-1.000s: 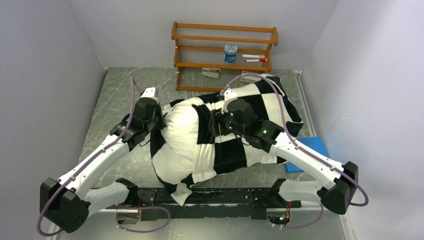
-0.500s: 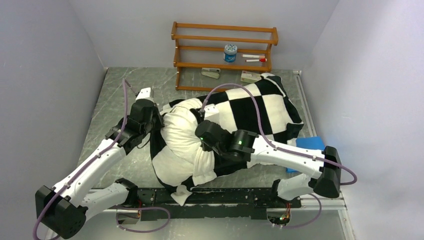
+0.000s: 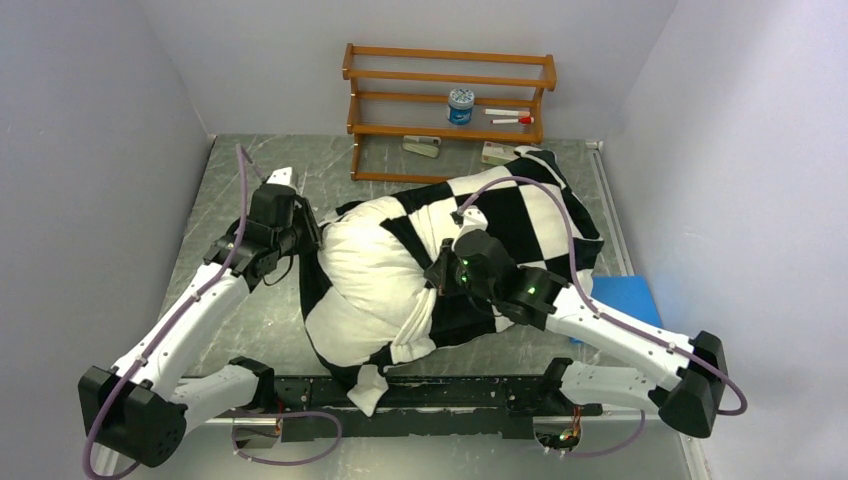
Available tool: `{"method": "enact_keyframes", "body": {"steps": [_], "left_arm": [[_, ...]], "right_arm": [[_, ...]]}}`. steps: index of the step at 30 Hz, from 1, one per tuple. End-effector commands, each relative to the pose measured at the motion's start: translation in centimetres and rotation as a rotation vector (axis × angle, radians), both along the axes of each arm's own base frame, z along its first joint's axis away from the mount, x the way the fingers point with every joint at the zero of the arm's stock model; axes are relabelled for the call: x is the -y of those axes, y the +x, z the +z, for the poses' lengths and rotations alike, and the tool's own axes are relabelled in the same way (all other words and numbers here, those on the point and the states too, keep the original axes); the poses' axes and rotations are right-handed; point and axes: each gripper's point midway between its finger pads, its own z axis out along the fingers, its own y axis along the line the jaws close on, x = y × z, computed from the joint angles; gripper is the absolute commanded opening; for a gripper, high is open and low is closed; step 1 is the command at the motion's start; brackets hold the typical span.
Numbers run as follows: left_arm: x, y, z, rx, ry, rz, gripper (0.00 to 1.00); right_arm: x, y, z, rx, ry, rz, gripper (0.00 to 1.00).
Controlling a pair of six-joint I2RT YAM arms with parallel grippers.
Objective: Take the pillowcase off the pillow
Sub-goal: Remove the pillow from the pillowcase.
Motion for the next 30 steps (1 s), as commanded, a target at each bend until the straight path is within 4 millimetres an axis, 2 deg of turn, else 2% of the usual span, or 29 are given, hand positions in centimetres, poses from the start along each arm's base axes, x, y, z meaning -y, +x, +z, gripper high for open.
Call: {"method": "enact_keyframes", "body": {"steps": [1,4,5,8,12,15,18,20,22,23,24,25,26,30], "left_arm": [[-1.8,-3.3,0.3,-0.103,0.038,0.003,0.54],[-2.3,-5.7,1.4,-0.093,-0.019,0.037,0.89],[-2.4,-6.7,1.5,-0.100,-0.037,0.038,0.93],[-2.3,-9.8,1.2,-0.149,-0.098,0.039,0.91],[0.9,-13.0,-0.7,-0.252,-0.273,-0.079,0.85],[3.6,-13.6,-1.9,-0.270,-0.408,-0.176,0.83],[5.0,-13.2,-2.3,-0.281,-0.469,-0.224,0.82],[5.2,-13.0,-2.5,-0.285,-0.463,-0.237,0.75],[4.4,-12.7,-3.5,-0.288,-0.415,-0.199,0.70],[4.1,-12.7,-3.9,-0.286,-0.403,-0.191,0.62],[4.0,-12.8,-4.2,-0.283,-0.403,-0.186,0.44],[3.6,-12.9,-4.6,-0.284,-0.396,-0.161,0.21],[2.9,-13.1,-5.0,-0.291,-0.380,-0.118,0.07],[-1.2,-14.2,-5.6,-0.272,-0.263,0.074,0.05]], "right_arm": [[-1.0,-1.8,-3.3,-0.098,-0.030,0.063,0.00],[-1.2,-1.9,-3.6,-0.099,-0.014,0.068,0.00],[-1.2,-1.9,-3.7,-0.100,-0.012,0.066,0.00],[-1.3,-1.9,-3.8,-0.102,-0.010,0.069,0.00],[-1.9,-2.1,-4.0,-0.109,0.002,0.092,0.00],[-2.3,-2.1,-4.0,-0.110,0.012,0.104,0.01],[-2.4,-2.2,-4.0,-0.113,0.017,0.110,0.01],[-2.3,-2.1,-4.0,-0.112,0.010,0.108,0.01],[-1.7,-1.5,-4.0,-0.093,-0.019,0.070,0.02],[-1.2,-1.2,-3.9,-0.081,-0.040,0.048,0.02],[-0.6,-0.6,-3.7,-0.058,-0.064,0.018,0.02],[0.3,0.2,-3.4,-0.032,-0.095,-0.028,0.01],[1.7,1.0,-3.1,-0.011,-0.136,-0.098,0.00],[9.0,4.2,-1.6,0.058,-0.298,-0.385,0.00]]}}
